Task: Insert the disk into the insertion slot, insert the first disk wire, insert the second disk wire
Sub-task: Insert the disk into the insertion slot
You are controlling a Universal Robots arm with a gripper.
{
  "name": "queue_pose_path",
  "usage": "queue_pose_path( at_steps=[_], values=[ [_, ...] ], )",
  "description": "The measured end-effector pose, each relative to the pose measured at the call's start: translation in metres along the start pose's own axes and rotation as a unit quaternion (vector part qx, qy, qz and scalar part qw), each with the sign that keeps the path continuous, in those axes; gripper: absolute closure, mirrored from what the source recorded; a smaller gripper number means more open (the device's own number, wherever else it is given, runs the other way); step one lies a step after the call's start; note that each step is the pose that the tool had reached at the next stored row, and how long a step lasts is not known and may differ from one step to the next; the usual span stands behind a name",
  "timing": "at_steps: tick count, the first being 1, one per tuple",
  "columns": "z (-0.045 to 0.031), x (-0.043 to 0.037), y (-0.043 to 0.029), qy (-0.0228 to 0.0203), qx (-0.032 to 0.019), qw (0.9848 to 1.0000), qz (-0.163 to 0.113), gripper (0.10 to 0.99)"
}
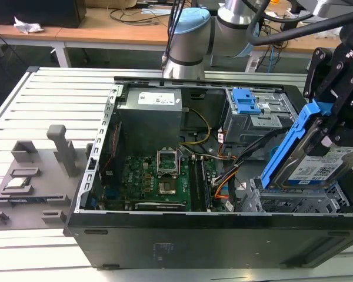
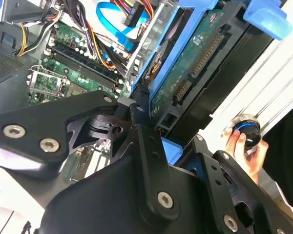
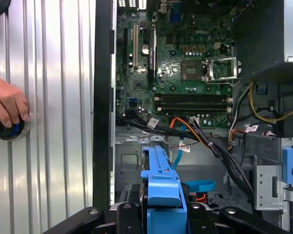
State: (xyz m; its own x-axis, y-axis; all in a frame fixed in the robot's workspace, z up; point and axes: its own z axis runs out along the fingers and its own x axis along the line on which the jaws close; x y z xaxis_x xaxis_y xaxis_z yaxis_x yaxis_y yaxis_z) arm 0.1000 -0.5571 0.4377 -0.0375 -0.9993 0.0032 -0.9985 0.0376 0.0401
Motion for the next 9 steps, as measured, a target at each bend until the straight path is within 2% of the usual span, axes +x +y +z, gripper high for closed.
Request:
queue_pose_path(
  at_steps=[3, 9],
  values=[
    [0.0049, -0.0031, 0.0007, -0.0001, 0.0000, 1.0000, 0.000, 0.722],
    [0.0106, -0.0035, 0.0011, 0.0001, 0.0000, 1.0000, 0.000, 0.722]
  ],
)
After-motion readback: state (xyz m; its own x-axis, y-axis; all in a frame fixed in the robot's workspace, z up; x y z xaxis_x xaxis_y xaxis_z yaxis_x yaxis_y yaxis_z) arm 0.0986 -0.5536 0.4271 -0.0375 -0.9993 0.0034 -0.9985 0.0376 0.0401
